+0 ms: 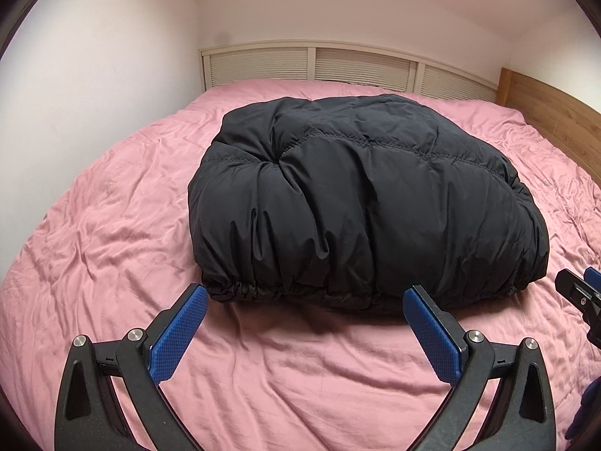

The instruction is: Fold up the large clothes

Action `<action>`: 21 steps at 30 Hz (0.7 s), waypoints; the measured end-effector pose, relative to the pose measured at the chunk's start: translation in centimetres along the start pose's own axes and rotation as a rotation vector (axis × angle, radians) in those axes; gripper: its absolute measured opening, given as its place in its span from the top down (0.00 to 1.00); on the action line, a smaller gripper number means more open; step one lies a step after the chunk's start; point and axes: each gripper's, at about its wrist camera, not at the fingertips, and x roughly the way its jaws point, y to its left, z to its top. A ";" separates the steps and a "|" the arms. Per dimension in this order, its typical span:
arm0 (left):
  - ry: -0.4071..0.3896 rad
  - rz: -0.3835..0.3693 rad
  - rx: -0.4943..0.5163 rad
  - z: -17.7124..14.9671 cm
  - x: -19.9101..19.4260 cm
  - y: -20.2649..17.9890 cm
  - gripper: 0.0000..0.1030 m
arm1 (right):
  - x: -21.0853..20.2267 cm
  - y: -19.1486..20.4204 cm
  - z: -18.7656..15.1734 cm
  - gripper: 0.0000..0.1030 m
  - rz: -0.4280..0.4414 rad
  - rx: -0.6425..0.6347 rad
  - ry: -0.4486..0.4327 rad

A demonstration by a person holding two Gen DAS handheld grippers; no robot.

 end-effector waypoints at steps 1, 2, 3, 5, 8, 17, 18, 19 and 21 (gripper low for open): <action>0.001 -0.005 -0.003 -0.1 0.1 0.1 0.01 | 0.1 -0.1 -0.2 0.06 -0.005 0.002 -0.001; 0.002 -0.009 -0.005 -0.1 0.3 0.2 0.01 | 0.2 -0.2 -0.3 0.06 -0.009 0.003 -0.003; 0.002 -0.011 -0.005 -0.2 0.4 0.3 0.01 | 0.2 -0.3 -0.4 0.06 -0.013 0.003 -0.004; 0.002 -0.011 -0.007 -0.4 0.6 0.5 0.01 | 0.4 -0.5 -0.6 0.06 -0.018 0.006 -0.005; 0.002 -0.011 -0.012 -0.6 0.8 0.5 0.01 | 0.6 -0.9 -0.8 0.06 -0.022 0.009 -0.008; -0.010 -0.023 -0.019 -1.5 0.7 0.1 0.01 | 0.2 -2.0 -1.7 0.06 -0.034 0.017 -0.026; -0.013 -0.024 -0.018 -1.6 0.6 0.1 0.01 | 0.1 -2.1 -1.8 0.06 -0.036 0.019 -0.029; -0.018 -0.022 -0.014 -1.7 0.4 0.0 0.01 | -0.1 -2.3 -2.0 0.06 -0.039 0.023 -0.032; -0.029 -0.021 -0.008 -2.1 -0.2 0.0 0.01 | -0.6 -2.6 -2.3 0.06 -0.046 0.030 -0.039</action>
